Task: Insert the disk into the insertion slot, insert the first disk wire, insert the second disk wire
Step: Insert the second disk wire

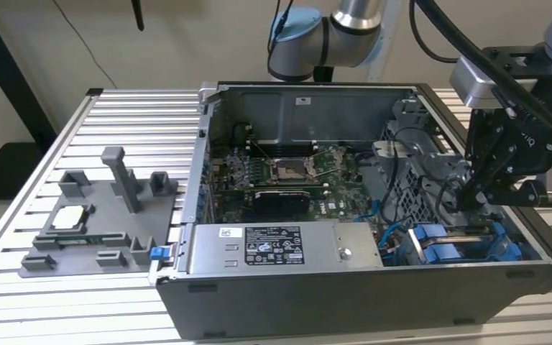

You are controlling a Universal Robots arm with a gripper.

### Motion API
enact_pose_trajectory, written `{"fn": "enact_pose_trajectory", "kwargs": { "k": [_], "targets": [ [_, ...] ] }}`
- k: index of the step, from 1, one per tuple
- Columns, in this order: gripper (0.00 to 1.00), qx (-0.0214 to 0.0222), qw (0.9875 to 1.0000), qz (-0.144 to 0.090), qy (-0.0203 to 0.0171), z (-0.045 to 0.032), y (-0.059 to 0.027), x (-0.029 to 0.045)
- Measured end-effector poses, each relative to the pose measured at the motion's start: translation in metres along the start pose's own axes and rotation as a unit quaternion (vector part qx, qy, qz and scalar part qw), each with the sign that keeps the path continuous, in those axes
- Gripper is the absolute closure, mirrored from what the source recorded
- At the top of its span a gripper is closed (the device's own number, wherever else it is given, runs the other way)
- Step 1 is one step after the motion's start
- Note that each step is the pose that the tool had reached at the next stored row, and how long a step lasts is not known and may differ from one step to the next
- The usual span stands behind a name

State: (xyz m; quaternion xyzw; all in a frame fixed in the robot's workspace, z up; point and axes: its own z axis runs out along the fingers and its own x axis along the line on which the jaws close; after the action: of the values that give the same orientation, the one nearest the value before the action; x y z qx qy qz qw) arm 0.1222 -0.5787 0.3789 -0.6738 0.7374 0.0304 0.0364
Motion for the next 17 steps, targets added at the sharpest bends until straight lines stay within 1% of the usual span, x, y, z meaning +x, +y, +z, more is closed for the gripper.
{"fn": "enact_pose_trajectory", "kwargs": {
  "k": [4,7,17],
  "targets": [
    [1.0,0.0,1.0,0.0,0.0,0.0003,0.0,0.0],
    [1.0,0.0,1.0,0.0,-0.0001,0.0022,-0.0003,0.0002],
    [1.0,0.0,1.0,0.0,0.0,0.013,-0.0021,0.0021]
  ]
}}
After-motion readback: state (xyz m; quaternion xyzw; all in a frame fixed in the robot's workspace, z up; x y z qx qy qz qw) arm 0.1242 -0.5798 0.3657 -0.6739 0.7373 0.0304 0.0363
